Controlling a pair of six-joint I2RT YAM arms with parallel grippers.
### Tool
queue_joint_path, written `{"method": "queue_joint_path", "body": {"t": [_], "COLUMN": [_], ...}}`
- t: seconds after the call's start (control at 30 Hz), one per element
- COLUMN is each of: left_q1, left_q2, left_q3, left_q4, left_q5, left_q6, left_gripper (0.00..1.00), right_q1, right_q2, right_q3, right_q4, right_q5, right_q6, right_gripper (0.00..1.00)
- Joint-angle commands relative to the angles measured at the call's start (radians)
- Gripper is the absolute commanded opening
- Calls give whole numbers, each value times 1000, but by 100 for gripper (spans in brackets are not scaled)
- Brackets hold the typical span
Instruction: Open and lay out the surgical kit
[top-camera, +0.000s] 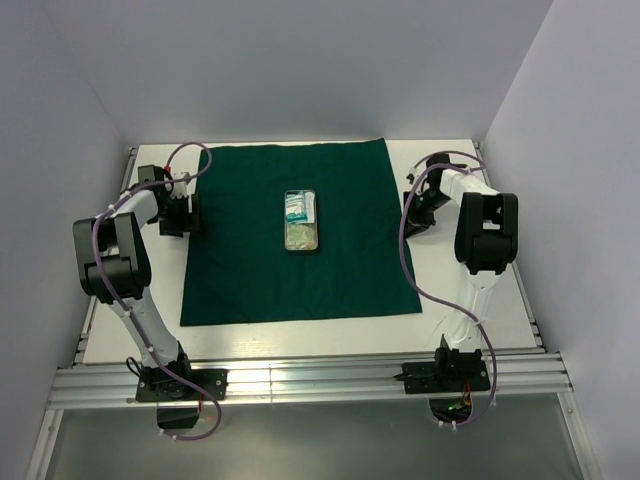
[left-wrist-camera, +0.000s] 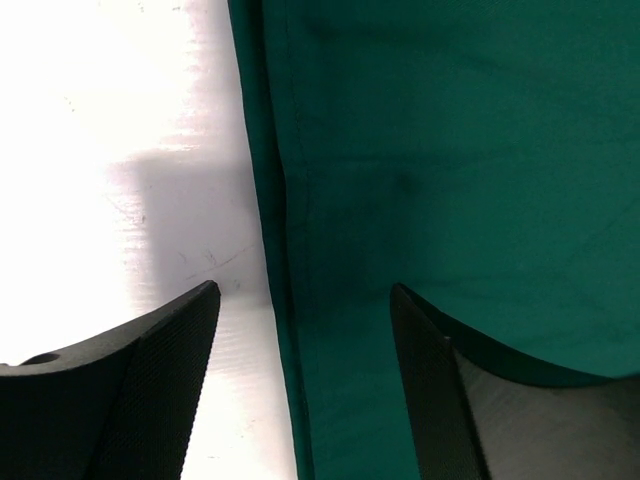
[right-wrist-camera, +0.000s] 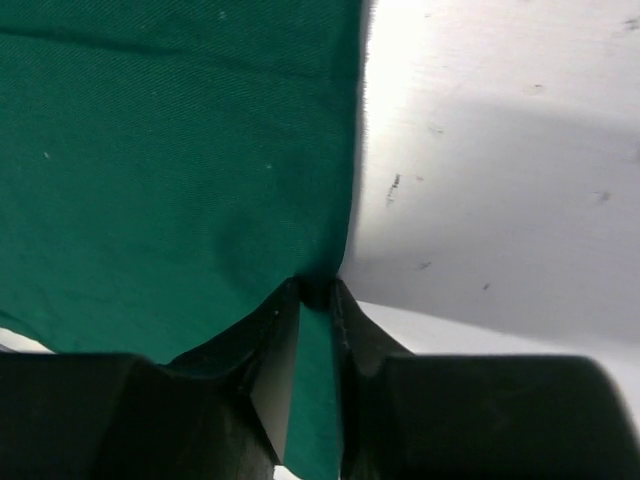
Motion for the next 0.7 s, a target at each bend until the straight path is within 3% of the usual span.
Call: {"method": "queue_joint_path", "body": {"t": [0.0, 0.2, 0.4, 0.57, 0.67], "left_q1": [-2, -5, -7, -7, -7], "left_q2": [23, 20, -20, -95, -123], "left_q3": [-6, -46, -116, -190, -224], "left_q4": [13, 10, -10, -16, -27], "left_q5": [37, 36, 39, 28, 27], "left_q6": [12, 45, 78, 105, 116], "left_gripper": [72, 59, 33, 18, 5], "right_q1": [14, 14, 11, 2, -4], "right_q2": [12, -15, -54, -69, -80], "right_q3": [-17, -69, -120, -129, -140], "right_q4": [37, 43, 41, 26, 15], "right_q5": [22, 25, 37, 39, 43], "right_q6": [9, 4, -15, -28, -38], "right_gripper": [22, 0, 0, 0, 0]}}
